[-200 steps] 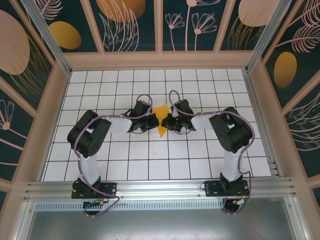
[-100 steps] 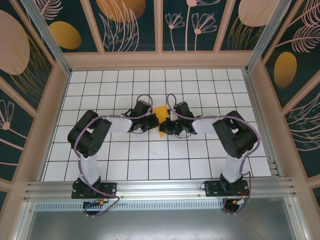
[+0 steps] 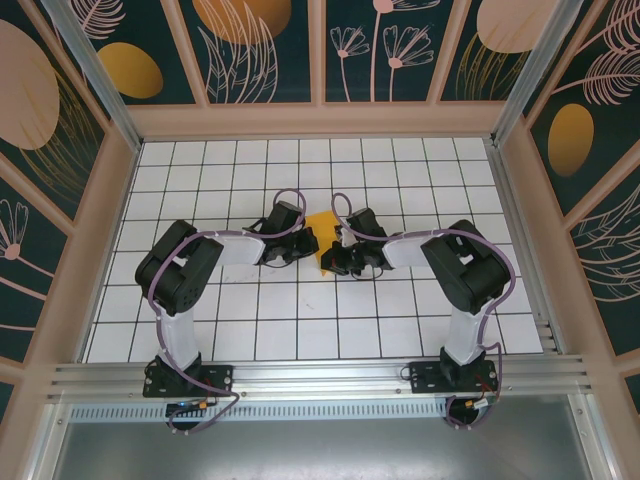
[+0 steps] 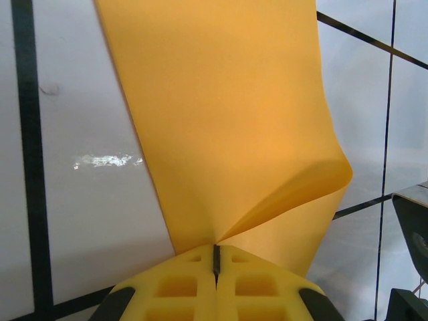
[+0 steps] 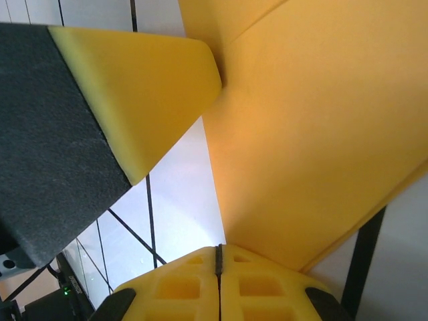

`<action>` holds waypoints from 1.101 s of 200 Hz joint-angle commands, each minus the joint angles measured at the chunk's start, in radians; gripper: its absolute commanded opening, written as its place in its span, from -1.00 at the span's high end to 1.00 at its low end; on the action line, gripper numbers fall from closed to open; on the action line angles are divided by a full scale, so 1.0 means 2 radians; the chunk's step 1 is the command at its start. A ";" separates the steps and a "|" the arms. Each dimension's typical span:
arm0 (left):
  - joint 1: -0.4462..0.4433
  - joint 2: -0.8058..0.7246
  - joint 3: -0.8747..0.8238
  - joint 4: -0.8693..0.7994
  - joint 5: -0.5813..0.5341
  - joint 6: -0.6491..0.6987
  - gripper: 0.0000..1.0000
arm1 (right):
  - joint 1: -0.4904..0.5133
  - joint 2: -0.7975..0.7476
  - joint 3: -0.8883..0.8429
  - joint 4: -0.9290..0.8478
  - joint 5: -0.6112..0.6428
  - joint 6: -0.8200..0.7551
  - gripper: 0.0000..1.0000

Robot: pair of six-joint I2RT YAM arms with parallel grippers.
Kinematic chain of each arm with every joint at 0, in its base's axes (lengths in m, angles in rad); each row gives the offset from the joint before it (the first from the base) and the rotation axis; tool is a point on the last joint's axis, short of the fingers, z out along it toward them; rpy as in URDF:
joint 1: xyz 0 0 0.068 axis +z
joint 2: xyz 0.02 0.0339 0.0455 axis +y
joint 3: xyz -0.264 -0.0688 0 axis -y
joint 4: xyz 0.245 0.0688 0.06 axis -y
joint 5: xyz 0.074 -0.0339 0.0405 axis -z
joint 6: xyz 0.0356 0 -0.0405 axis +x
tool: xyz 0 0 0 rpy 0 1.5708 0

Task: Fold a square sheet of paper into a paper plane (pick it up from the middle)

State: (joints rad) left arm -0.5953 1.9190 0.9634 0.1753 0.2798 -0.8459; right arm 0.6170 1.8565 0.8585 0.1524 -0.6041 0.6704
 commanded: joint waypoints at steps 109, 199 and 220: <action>0.000 0.026 -0.012 -0.042 -0.044 0.005 0.92 | 0.029 -0.006 -0.018 -0.089 0.016 -0.051 0.90; 0.001 0.028 -0.012 -0.044 -0.050 0.007 0.92 | 0.038 -0.042 -0.029 -0.106 0.027 -0.069 0.90; 0.000 0.024 -0.012 -0.042 -0.049 0.008 0.92 | 0.033 -0.075 -0.026 -0.082 0.052 -0.054 0.90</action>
State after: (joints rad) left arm -0.5968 1.9190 0.9634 0.1761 0.2726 -0.8459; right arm 0.6792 1.7821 0.8246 0.0341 -0.5381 0.5552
